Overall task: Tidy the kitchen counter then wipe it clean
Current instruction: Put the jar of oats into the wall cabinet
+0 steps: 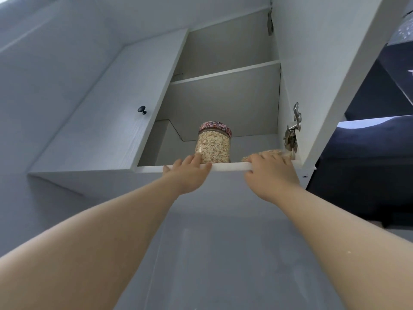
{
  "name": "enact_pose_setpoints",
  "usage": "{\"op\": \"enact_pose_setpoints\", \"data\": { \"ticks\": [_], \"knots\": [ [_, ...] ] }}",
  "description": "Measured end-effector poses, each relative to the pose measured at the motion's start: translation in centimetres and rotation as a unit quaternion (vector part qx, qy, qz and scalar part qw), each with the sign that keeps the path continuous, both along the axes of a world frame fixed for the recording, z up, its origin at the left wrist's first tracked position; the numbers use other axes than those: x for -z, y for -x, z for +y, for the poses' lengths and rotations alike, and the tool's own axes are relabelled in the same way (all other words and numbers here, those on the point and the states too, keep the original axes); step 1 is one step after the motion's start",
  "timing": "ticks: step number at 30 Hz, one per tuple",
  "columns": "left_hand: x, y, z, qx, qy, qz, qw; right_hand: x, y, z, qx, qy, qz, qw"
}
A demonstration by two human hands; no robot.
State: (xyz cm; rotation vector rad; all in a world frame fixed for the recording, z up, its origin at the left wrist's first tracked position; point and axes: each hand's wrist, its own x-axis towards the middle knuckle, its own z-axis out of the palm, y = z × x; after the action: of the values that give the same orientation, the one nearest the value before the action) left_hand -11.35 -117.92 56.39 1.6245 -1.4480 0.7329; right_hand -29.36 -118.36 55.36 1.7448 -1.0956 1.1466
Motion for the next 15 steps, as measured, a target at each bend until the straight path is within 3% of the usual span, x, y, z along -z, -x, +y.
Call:
{"op": "enact_pose_setpoints", "data": {
  "ticks": [3,7,10,15],
  "knots": [
    [2.6,0.0,1.0,0.002,0.027,-0.056,0.998,1.2,0.9,1.4,-0.057,-0.040,-0.001,0.998],
    [4.5,2.1,4.5,0.038,0.129,-0.041,0.990,3.5,2.8,4.5,-0.166,-0.120,-0.136,0.969],
    [4.9,4.3,7.1,0.035,0.209,-0.093,0.973,4.3,4.9,6.9,-0.140,-0.126,-0.189,0.964],
    [4.6,7.7,11.1,0.029,0.348,-0.271,0.897,3.8,8.2,10.9,-0.209,-0.065,-0.251,0.943]
  ]
}}
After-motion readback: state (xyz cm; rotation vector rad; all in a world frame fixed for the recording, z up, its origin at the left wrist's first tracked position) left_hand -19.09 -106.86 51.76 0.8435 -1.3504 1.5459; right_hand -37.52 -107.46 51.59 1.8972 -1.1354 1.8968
